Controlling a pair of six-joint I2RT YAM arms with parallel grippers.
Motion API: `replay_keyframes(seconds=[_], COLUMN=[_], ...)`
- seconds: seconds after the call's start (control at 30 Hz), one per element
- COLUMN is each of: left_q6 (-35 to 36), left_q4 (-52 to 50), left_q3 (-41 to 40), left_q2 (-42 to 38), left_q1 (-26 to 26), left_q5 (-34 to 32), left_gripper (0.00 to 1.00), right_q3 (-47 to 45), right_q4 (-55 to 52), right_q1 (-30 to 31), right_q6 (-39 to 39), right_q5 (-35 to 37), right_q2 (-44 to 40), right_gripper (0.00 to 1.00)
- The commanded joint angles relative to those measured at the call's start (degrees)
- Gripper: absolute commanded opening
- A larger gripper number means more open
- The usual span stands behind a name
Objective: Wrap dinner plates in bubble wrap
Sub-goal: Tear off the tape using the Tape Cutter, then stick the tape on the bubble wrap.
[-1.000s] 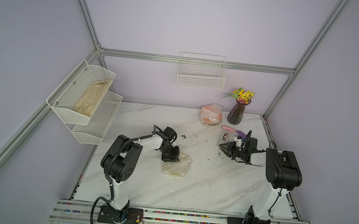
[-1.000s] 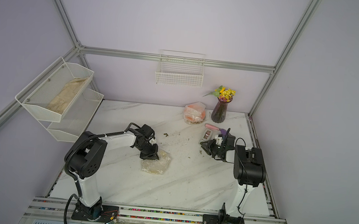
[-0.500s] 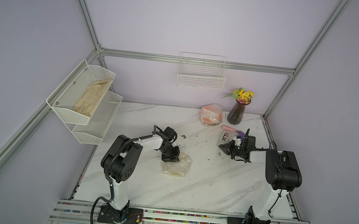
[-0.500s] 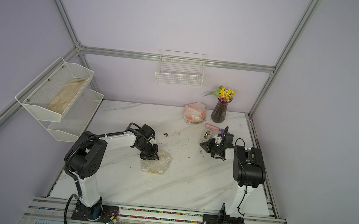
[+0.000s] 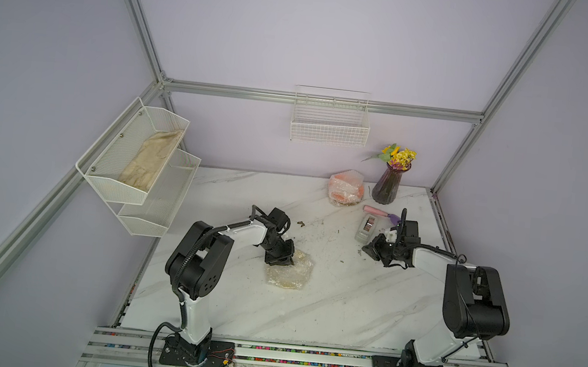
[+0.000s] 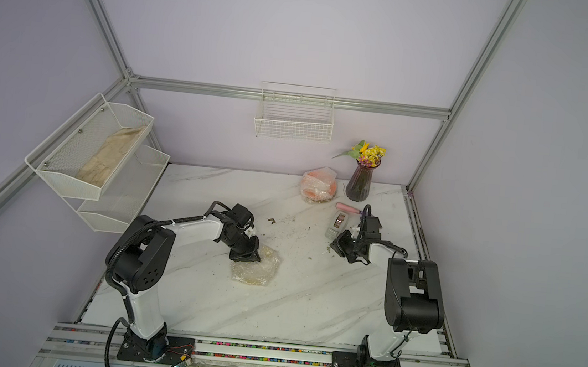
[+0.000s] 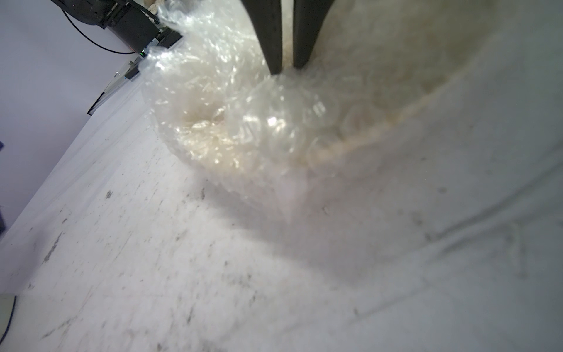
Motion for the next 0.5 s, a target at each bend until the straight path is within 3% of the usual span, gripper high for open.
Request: replay_keyframes(seconds=[0.0,0.23,0.47], left_q6=[-0.91,-1.56,-1.30], left_q4=[-4.06,-0.72,1.92], left_q3=[-2.12,-3.41,-2.98], left_q2=[1.95,1.54,1.82], left_q1=[-0.68,-0.59,-0.50], left_q5=[-4.76,-3.61,-3.26], left_gripper=[0.11,0.11,0.11], right_q3=[2.39,1.19,-1.53], right_q4=[-6.31,-12.62,-13.83], right_q1=[3.38,13.58,30.20], right_q6=[-5.78,-4.37,3.34], right_q5=[-1.53,1.05,9.89], right_q2=[-5.72,-18.01,-27.83], right_gripper=[0.00,0.00,0.00])
